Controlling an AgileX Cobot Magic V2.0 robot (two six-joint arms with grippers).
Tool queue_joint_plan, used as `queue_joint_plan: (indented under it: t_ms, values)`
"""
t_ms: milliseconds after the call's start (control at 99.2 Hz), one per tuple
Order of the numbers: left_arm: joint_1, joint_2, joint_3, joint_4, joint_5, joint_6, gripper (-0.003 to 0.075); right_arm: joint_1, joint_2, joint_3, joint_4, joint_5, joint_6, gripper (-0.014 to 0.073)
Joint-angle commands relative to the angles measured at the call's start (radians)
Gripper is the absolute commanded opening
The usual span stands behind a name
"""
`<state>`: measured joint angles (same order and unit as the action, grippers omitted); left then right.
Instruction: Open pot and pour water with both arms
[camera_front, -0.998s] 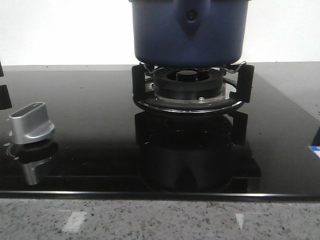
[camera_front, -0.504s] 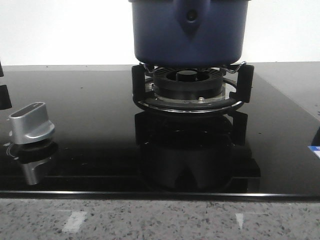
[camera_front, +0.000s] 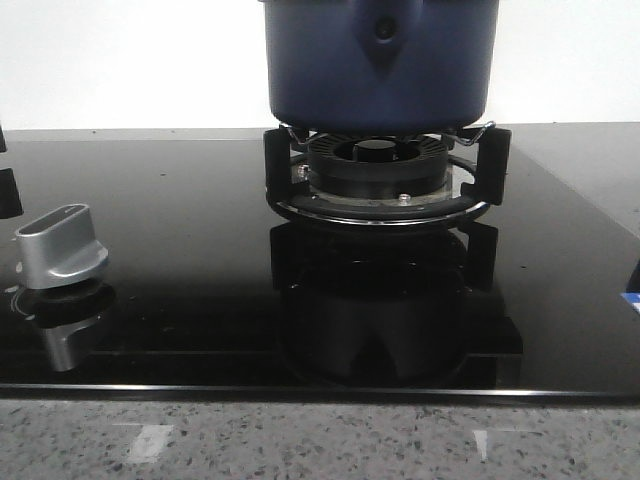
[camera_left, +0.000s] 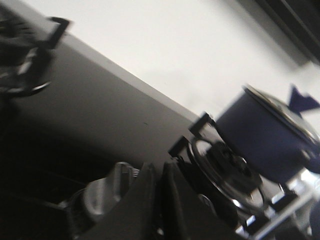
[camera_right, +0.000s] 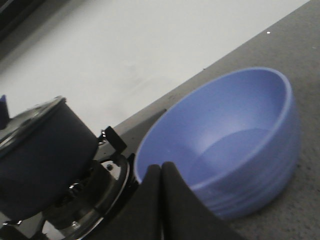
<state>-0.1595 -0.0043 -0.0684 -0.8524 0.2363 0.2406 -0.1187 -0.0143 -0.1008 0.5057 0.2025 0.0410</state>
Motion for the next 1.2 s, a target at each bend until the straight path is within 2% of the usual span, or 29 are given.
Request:
queue_joint_plan:
  t_ms: [0,141,151,161,242,343,393,484,615,675,746,826,927,1078,1189]
  values:
    - [0.001,0.003,-0.103,0.021,0.038,0.104,-0.002,0.003,0.015,-0.118,0.004,0.006,-0.082,-0.0068]
    - [0.001,0.099,-0.239,0.021,0.097,0.274,-0.0019,0.003,0.104,-0.266,0.004,0.163,-0.263,-0.0068]
    - [0.001,0.195,-0.328,0.019,0.134,0.412,0.0017,0.003,0.172,-0.356,0.004,0.288,-0.355,-0.0068]
    - [0.001,0.231,-0.351,0.019,0.143,0.45,0.0038,0.003,0.182,-0.367,0.004,0.303,-0.368,-0.0068]
    - [0.001,0.295,-0.398,0.011,0.167,0.53,0.0127,0.003,0.188,-0.383,0.004,0.305,-0.37,-0.0068]
    - [0.001,0.388,-0.457,-0.068,0.162,0.616,0.0301,0.003,0.188,-0.398,0.004,0.307,-0.37,-0.0062]
    - [-0.004,0.428,-0.48,-0.118,0.14,0.639,0.0345,0.003,0.188,-0.402,0.004,0.307,-0.37,-0.0048]
    - [-0.035,0.494,-0.515,-0.185,0.119,0.753,0.0358,0.003,0.188,-0.406,0.004,0.307,-0.37,0.0024]
    - [-0.12,0.583,-0.564,-0.266,0.134,0.984,0.0358,0.003,0.188,-0.406,0.004,0.307,-0.37,0.0216]
    - [-0.158,0.622,-0.584,-0.321,0.122,1.043,0.0364,0.003,0.188,-0.406,0.004,0.307,-0.37,0.0294]
    - [-0.209,0.674,-0.613,-0.369,0.097,1.102,0.0401,0.003,0.188,-0.406,0.004,0.307,-0.37,0.0344]
    - [-0.263,0.744,-0.655,-0.408,0.074,1.158,0.0469,0.003,0.188,-0.406,0.004,0.307,-0.37,0.0351]
    - [-0.293,0.835,-0.712,-0.438,0.061,1.162,0.0542,0.003,0.188,-0.406,0.004,0.307,-0.37,0.0351]
    - [-0.302,0.977,-0.809,-0.54,0.086,1.174,0.0547,0.003,0.188,-0.406,0.004,0.307,-0.37,0.0351]
    - [-0.302,1.076,-0.89,-0.635,0.192,1.293,0.0547,0.003,0.188,-0.406,0.004,0.307,-0.37,0.0351]
